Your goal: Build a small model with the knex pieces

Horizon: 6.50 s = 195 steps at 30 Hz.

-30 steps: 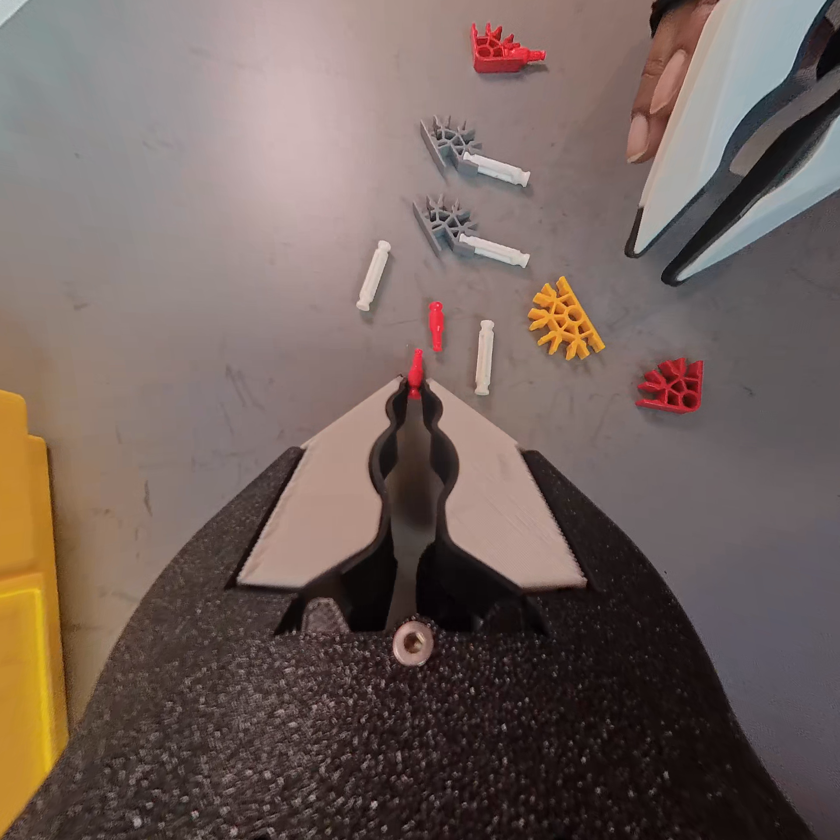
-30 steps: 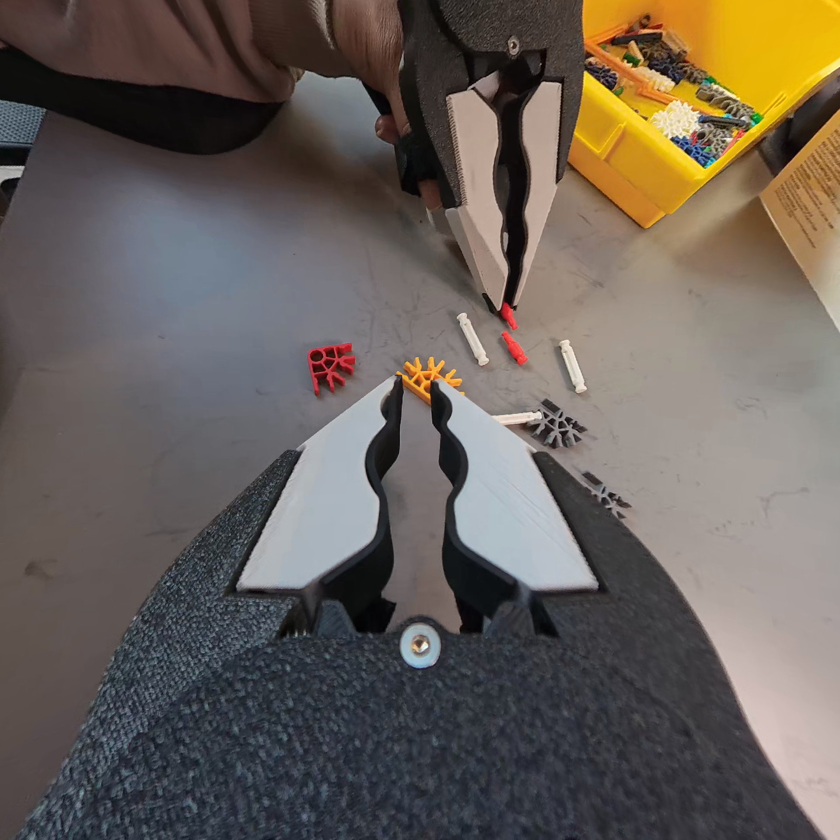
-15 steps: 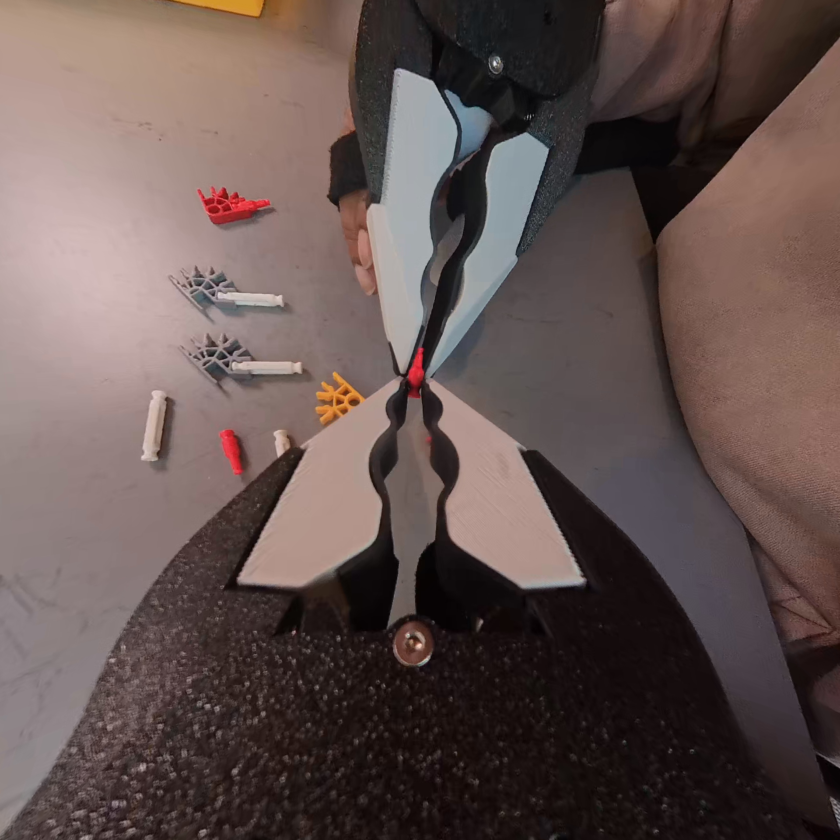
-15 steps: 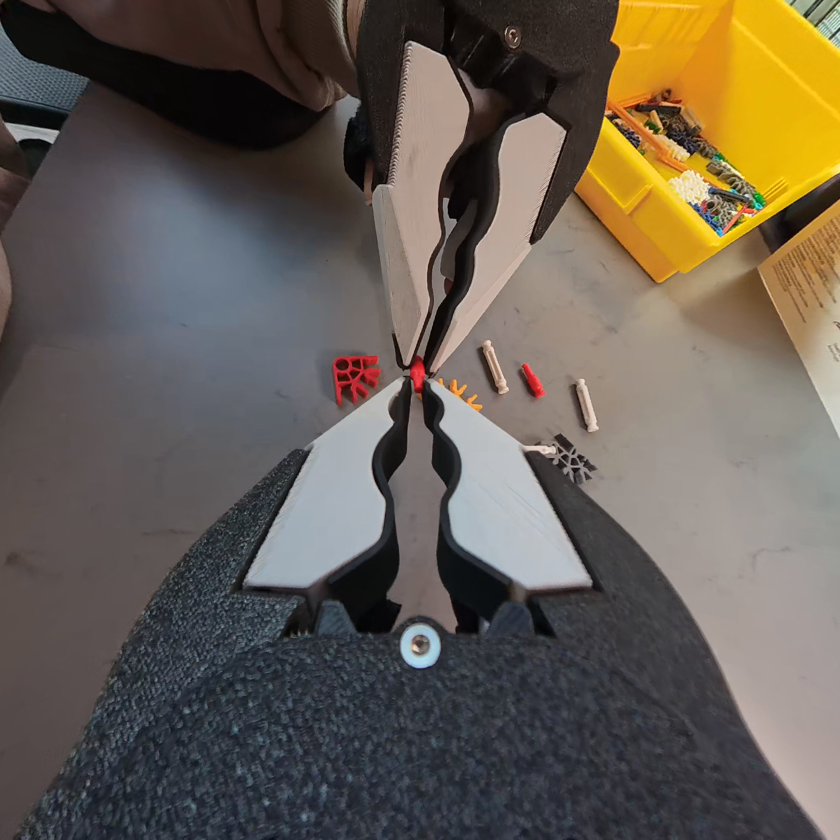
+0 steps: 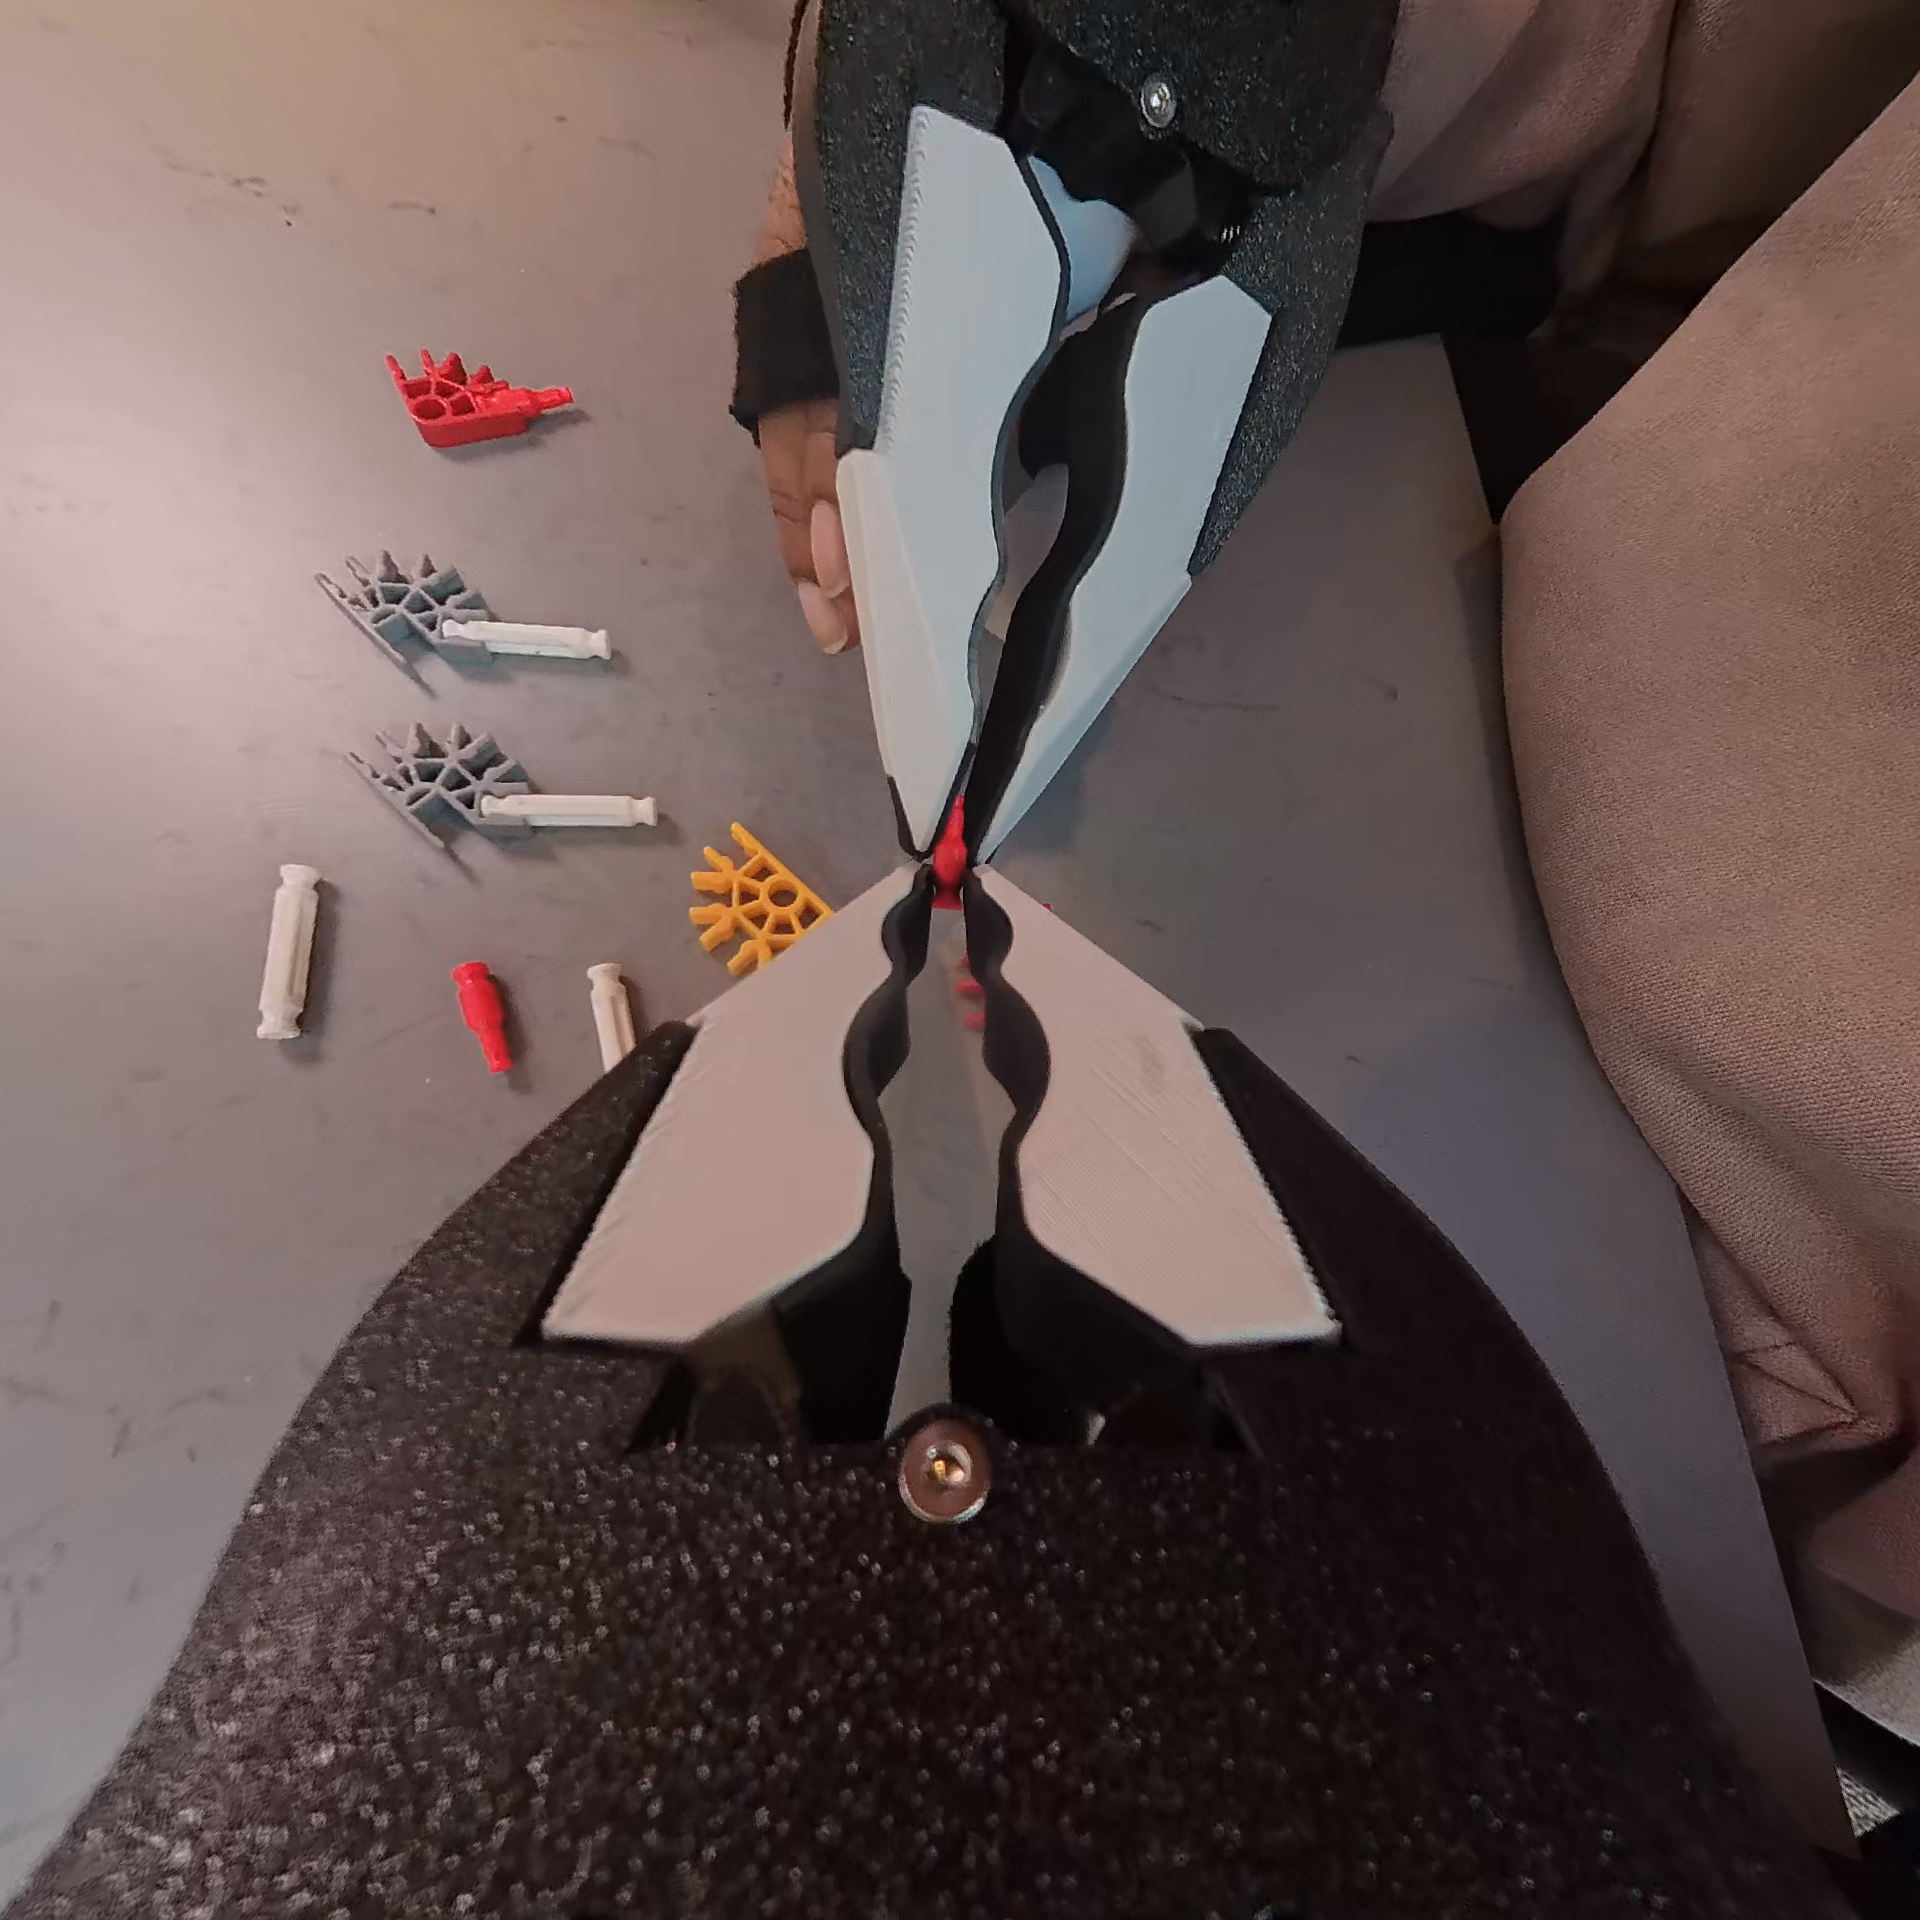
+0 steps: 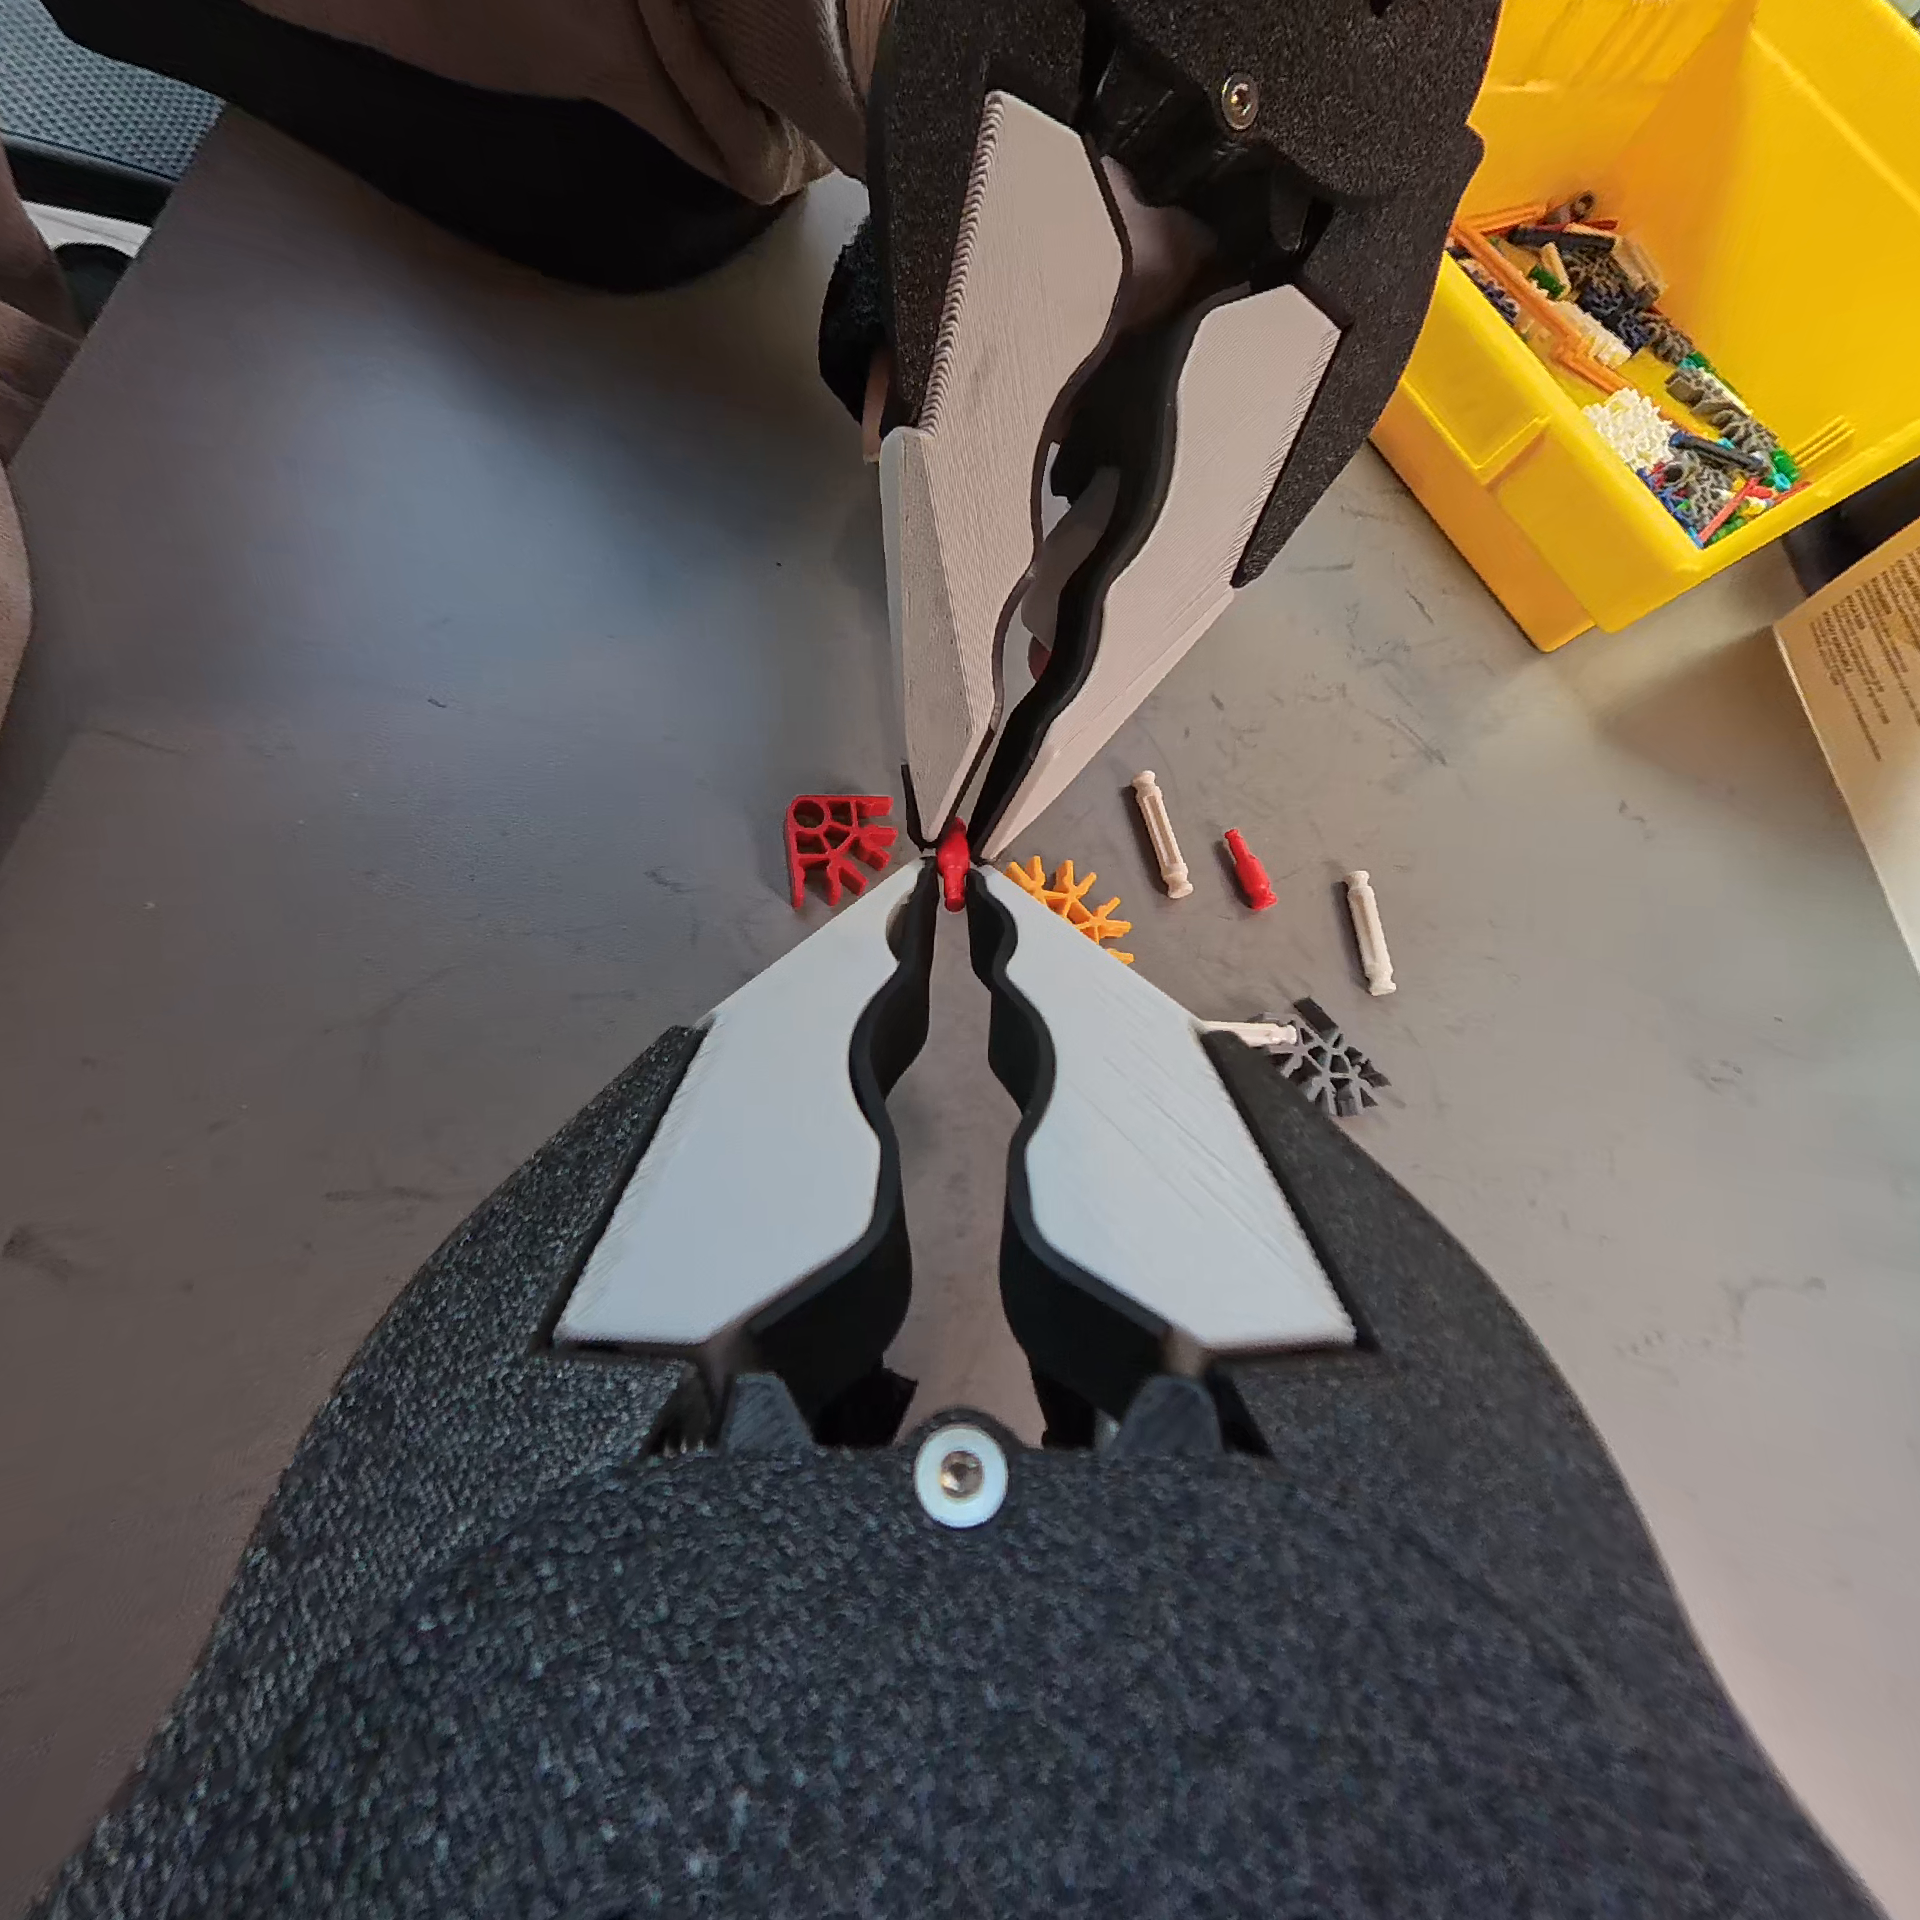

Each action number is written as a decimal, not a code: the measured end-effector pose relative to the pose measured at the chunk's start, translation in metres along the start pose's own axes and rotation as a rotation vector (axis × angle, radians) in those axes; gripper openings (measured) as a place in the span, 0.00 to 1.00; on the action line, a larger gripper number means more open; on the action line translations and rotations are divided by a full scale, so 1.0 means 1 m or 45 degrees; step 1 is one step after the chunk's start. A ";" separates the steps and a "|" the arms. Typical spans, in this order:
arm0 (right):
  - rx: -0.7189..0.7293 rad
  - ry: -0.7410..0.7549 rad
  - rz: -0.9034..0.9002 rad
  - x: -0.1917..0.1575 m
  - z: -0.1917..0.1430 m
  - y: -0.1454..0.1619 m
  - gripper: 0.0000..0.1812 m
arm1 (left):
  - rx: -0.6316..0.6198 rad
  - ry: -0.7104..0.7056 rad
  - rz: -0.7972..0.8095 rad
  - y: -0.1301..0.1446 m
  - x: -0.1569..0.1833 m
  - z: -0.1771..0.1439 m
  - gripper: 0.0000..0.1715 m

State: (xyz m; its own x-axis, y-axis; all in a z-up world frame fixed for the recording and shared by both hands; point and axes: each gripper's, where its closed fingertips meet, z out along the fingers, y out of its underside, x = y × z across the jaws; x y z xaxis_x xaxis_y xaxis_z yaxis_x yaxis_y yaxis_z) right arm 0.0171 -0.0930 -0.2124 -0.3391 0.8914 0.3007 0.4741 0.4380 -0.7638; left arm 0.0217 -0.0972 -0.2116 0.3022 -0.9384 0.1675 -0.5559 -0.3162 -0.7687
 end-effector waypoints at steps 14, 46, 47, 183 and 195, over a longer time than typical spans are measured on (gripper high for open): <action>-0.084 -0.200 -0.042 -0.028 0.002 0.011 0.02 | -0.254 0.040 0.105 0.032 0.014 0.004 0.16; -0.108 -0.213 0.008 -0.031 0.002 0.007 0.00 | -0.222 0.055 0.096 0.028 0.015 0.010 0.14; -0.113 -0.214 0.012 -0.031 0.002 0.007 0.00 | -0.223 0.055 0.097 0.028 0.015 0.010 0.14; -0.082 0.170 0.267 0.059 -0.010 0.032 0.23 | 0.127 -0.475 -0.040 0.011 -0.063 -0.038 0.10; -0.104 0.323 0.327 0.083 -0.010 0.037 0.20 | -0.157 -0.087 0.283 0.018 0.032 0.026 0.13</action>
State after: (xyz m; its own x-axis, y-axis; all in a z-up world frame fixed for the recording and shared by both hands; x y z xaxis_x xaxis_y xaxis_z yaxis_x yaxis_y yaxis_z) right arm 0.0143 -0.0017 -0.2101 0.0068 0.9694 0.2454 0.5846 0.1952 -0.7875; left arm 0.0417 -0.1292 -0.2364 0.2113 -0.9765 -0.0421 -0.7037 -0.1221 -0.7000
